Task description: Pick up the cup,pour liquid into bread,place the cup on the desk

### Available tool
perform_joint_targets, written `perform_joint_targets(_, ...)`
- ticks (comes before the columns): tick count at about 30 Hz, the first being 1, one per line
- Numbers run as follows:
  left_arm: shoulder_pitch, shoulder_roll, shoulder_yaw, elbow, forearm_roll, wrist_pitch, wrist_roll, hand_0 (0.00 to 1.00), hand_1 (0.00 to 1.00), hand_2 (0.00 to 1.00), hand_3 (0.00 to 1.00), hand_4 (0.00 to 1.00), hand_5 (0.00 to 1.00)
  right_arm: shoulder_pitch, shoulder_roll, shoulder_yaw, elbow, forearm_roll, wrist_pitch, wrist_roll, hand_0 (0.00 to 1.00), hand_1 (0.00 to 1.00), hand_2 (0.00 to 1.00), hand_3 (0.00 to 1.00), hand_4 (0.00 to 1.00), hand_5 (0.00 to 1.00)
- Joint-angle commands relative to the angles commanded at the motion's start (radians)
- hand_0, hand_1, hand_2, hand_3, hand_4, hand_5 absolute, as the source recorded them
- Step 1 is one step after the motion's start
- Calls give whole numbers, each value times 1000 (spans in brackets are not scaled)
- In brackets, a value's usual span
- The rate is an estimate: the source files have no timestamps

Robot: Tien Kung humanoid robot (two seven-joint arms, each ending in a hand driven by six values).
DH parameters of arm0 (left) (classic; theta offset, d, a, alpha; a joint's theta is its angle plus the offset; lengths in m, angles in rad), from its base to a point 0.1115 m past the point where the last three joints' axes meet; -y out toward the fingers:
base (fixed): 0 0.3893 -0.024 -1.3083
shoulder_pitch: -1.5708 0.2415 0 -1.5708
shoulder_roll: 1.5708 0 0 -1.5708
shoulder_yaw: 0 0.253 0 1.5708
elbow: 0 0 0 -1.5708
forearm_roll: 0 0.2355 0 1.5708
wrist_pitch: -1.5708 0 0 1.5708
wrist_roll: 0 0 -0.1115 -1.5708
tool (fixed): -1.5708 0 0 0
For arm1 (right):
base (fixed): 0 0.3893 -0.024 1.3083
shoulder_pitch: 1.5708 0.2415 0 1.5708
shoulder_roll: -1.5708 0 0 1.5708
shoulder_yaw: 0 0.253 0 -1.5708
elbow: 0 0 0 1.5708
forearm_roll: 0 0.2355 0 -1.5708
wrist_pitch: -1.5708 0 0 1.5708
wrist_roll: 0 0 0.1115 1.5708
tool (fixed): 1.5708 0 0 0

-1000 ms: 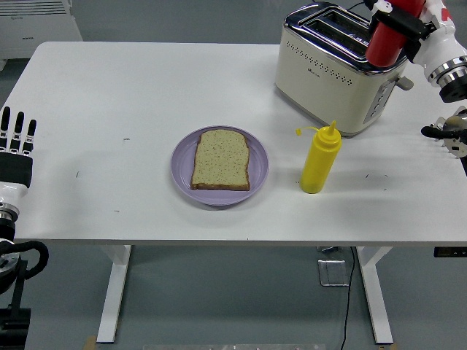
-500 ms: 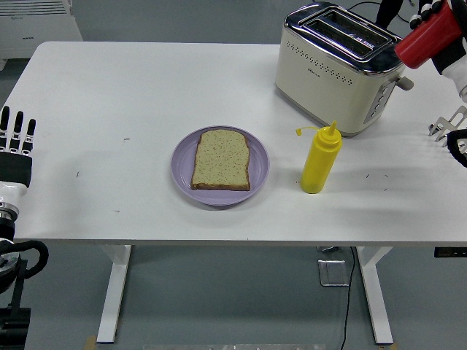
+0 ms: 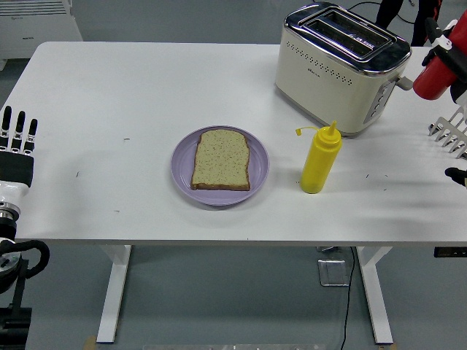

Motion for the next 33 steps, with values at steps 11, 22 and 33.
perform_joint_targets(11, -1, 0, 3, 2, -1, 0, -1, 772, 720, 714, 697, 571, 998, -68, 2, -41, -57, -82, -40, 89, 17, 2, 53, 113, 719, 274)
perform_joint_targets(22, -2, 1, 6, 3, 0, -1, -1, 772, 720, 714, 697, 571, 998, -103, 31, -115, -146, -53, -85, 192, 16, 2, 53, 113, 723, 286)
perform_joint_targets(33, -2, 2, 6, 3, 0, -1, -1, 772, 720, 714, 697, 571, 998, -117, 58, -203, -233, -9, -148, 262, 14, 2, 53, 111, 720, 283)
